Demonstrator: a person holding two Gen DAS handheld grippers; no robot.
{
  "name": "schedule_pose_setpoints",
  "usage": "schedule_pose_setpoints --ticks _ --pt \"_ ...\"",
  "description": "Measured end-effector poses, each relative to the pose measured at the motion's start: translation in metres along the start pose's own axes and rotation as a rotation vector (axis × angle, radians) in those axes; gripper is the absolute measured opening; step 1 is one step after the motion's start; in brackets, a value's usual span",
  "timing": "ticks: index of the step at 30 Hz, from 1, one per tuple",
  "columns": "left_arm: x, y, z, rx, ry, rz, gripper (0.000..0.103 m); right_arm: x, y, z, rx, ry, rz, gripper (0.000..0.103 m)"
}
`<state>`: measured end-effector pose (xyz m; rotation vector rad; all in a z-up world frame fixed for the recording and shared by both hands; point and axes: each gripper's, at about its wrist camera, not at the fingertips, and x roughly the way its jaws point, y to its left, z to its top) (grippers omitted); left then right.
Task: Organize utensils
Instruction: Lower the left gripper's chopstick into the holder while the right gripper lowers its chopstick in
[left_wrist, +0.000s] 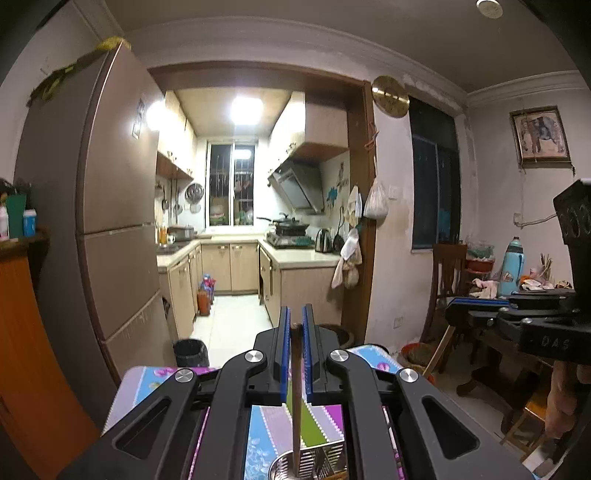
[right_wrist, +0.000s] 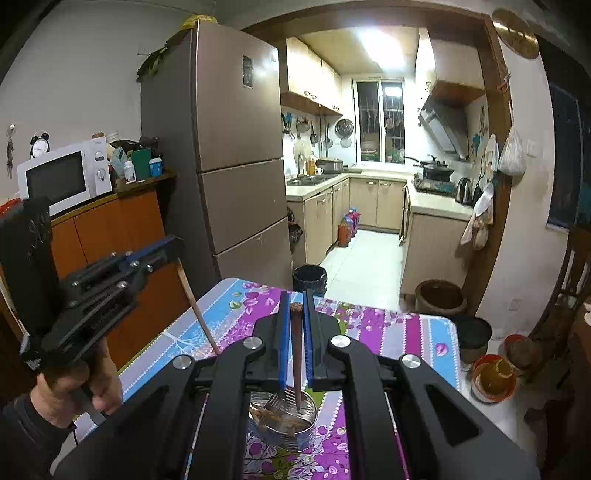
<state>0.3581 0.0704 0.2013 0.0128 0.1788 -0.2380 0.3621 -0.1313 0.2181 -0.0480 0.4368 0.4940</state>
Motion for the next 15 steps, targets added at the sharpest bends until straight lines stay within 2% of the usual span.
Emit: schedule_pose_setpoints --ticks 8,15 --pt "0.019 0.006 -0.025 -0.012 0.044 -0.004 0.008 0.021 0.001 -0.012 0.011 0.047 0.011 0.005" --pt "0.025 0.007 -0.027 -0.015 0.049 -0.005 0.008 0.030 0.005 -0.017 0.015 0.068 0.016 0.005"
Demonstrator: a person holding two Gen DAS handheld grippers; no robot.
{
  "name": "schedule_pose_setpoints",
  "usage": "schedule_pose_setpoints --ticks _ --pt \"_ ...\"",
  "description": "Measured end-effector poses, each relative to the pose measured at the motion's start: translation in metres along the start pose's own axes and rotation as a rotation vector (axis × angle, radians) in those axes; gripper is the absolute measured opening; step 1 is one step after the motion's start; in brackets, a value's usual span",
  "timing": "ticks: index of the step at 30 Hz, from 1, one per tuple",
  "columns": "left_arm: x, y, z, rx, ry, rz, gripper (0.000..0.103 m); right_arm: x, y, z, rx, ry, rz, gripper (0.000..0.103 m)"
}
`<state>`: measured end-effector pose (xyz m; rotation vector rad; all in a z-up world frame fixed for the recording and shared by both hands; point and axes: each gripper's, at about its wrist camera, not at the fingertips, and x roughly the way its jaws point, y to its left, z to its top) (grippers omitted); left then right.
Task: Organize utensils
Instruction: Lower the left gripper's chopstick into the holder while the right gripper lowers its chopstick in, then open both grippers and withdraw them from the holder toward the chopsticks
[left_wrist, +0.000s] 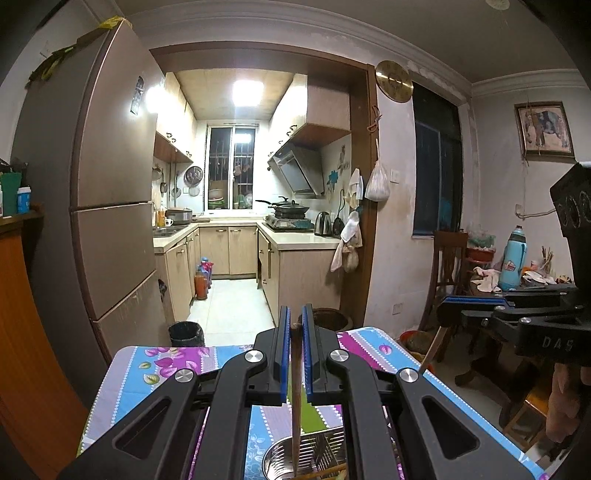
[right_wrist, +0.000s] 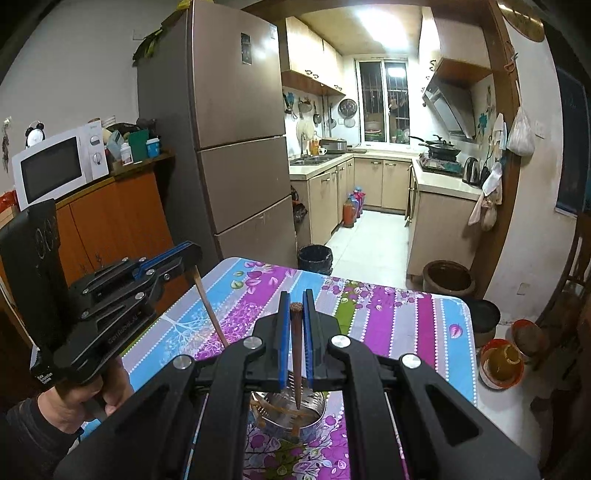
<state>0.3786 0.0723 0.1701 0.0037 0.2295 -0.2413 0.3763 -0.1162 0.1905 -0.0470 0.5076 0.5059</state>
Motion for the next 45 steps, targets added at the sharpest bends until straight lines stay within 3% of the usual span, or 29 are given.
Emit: schedule_pose_setpoints --ticks 14,16,17,18,19,20,30,35,37,41,45 --pt "0.007 0.004 -0.003 0.004 0.023 0.003 0.008 0.012 -0.001 -0.007 0.005 0.034 0.015 0.006" --pt "0.009 0.004 -0.003 0.005 0.030 0.005 0.014 0.011 -0.001 -0.007 0.008 0.032 0.022 0.007" --pt "0.010 0.003 -0.003 0.006 0.030 0.006 0.030 0.011 -0.001 -0.007 0.009 0.030 0.021 0.011" --pt "0.009 0.003 -0.002 0.007 0.027 0.010 0.044 0.011 0.000 -0.007 0.010 0.028 0.020 0.028" --pt "0.008 0.003 -0.002 0.006 0.019 0.015 0.047 0.009 -0.001 -0.007 0.015 0.020 0.023 0.048" --pt "0.007 0.003 -0.002 0.005 0.015 0.018 0.050 0.008 -0.002 -0.007 0.019 0.010 0.022 0.052" --pt "-0.007 0.007 -0.004 -0.002 -0.001 0.048 0.064 -0.011 0.002 -0.004 0.008 -0.039 0.005 0.061" --pt "-0.065 0.002 -0.008 0.010 -0.059 0.035 0.077 -0.057 0.011 -0.015 -0.025 -0.090 -0.004 0.063" --pt "-0.101 -0.006 -0.020 0.026 -0.083 0.028 0.083 -0.090 0.021 -0.030 -0.041 -0.133 0.010 0.070" --pt "-0.170 -0.025 -0.074 0.067 -0.087 -0.005 0.089 -0.145 0.044 -0.082 -0.081 -0.201 0.015 0.076" --pt "-0.223 -0.037 -0.153 0.040 -0.008 -0.039 0.089 -0.173 0.060 -0.150 -0.074 -0.226 0.031 0.076"
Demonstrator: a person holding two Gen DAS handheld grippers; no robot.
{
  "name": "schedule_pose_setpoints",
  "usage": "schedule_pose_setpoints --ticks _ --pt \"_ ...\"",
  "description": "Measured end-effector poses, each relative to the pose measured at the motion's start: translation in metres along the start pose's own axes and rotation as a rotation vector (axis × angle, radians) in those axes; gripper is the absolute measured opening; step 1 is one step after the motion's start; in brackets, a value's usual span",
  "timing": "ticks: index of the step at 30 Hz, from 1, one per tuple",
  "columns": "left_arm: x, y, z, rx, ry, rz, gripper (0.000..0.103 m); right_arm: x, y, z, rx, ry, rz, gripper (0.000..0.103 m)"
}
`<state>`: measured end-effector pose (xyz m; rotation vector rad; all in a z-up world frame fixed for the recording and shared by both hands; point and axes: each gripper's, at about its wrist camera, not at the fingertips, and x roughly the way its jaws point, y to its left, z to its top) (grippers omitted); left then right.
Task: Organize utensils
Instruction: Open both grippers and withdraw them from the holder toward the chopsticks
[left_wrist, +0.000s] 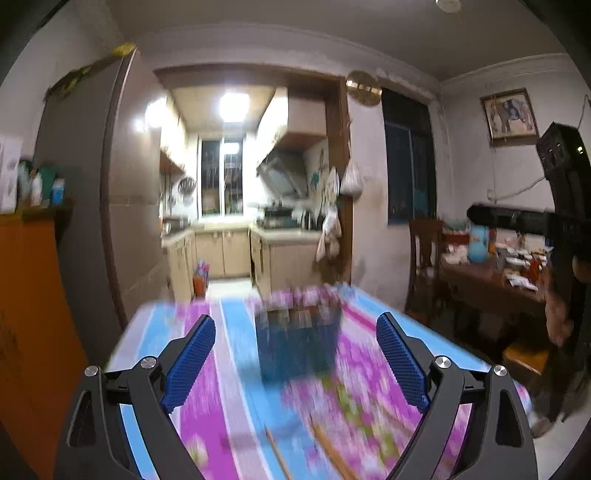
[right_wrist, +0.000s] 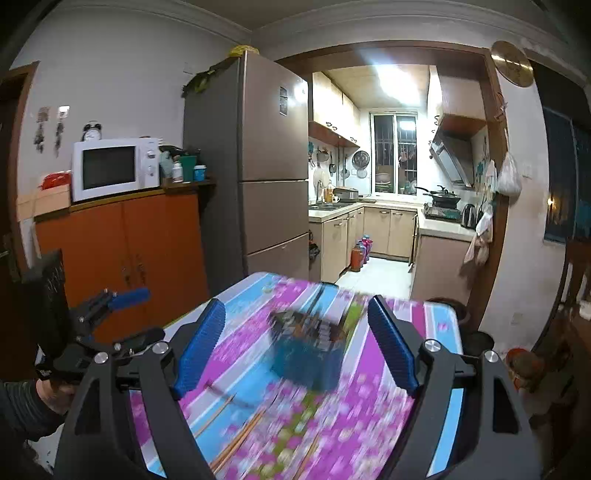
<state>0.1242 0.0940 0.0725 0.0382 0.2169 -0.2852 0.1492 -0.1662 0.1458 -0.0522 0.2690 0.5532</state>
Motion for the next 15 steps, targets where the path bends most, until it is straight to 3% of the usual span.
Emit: schedule_pose_setpoints --ticks 5,8,10,13,15 --pt "-0.028 -0.020 -0.097 -0.001 0.150 0.032 0.089 -0.019 0.031 -0.093 0.014 0.037 -0.011 0.075" --pt "-0.039 -0.018 -0.129 -0.040 0.199 0.044 0.089 -0.021 0.050 -0.144 0.024 0.091 -0.023 0.063" --pt "-0.047 -0.019 -0.146 -0.045 0.210 0.052 0.089 -0.019 0.054 -0.172 0.083 0.130 -0.019 0.049" --pt "-0.051 -0.020 -0.162 -0.056 0.235 0.057 0.087 -0.017 0.074 -0.203 0.108 0.182 0.005 0.037" --pt "-0.045 -0.023 -0.169 -0.045 0.256 0.058 0.081 -0.011 0.086 -0.218 0.112 0.213 0.032 0.033"
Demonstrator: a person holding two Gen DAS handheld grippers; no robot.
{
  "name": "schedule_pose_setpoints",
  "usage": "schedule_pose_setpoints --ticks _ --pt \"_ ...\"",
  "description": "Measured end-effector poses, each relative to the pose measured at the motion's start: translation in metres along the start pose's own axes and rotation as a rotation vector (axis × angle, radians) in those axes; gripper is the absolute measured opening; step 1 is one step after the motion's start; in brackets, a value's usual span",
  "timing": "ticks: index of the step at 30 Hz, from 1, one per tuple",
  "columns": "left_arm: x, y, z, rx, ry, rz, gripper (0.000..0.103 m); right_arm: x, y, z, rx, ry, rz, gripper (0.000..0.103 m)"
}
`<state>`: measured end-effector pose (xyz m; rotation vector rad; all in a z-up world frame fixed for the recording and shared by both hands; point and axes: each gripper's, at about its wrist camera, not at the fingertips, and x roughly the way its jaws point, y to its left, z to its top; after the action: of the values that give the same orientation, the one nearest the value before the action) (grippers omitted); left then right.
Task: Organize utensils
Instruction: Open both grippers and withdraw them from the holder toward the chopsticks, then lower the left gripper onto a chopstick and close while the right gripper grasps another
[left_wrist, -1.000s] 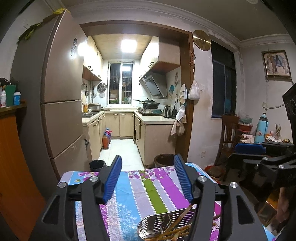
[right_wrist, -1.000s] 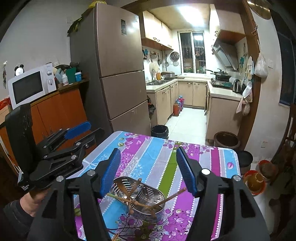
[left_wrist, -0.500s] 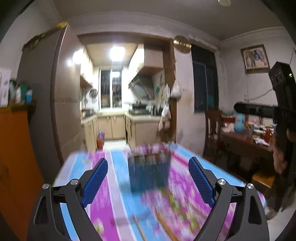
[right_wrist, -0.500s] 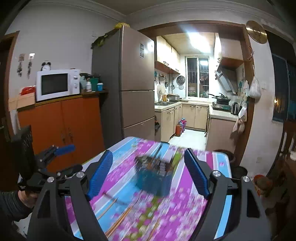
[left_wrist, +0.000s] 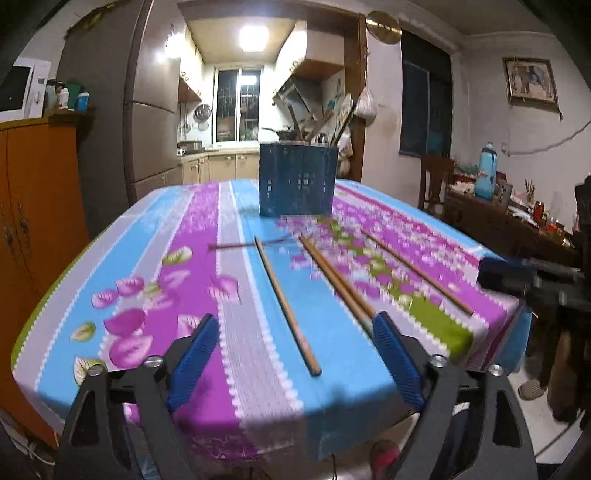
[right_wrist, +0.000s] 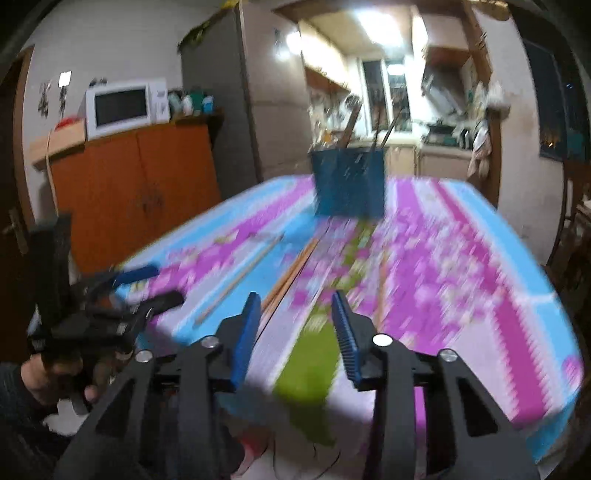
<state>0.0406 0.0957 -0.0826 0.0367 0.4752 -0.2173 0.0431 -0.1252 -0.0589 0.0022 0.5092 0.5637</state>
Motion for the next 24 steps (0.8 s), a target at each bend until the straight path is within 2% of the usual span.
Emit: schedule_pose_setpoints --ticks 4,8,11,19,24 --pt "0.011 0.001 -0.011 0.019 0.024 0.000 0.071 0.013 0.020 -0.016 -0.032 0.017 0.007 0.027" --pt "0.020 0.002 -0.015 0.024 0.033 -0.012 0.060 0.003 0.007 -0.015 0.000 -0.013 -0.052 0.027" --pt "0.022 0.001 -0.017 0.023 0.037 -0.028 0.053 -0.001 0.001 -0.015 0.005 -0.010 -0.062 0.027" --pt "0.032 -0.009 -0.023 0.056 0.038 -0.026 0.053 0.004 0.000 -0.020 0.003 -0.002 -0.052 0.027" --pt "0.035 -0.009 -0.023 0.061 0.032 -0.024 0.052 0.017 0.014 -0.022 -0.004 0.021 0.001 0.027"
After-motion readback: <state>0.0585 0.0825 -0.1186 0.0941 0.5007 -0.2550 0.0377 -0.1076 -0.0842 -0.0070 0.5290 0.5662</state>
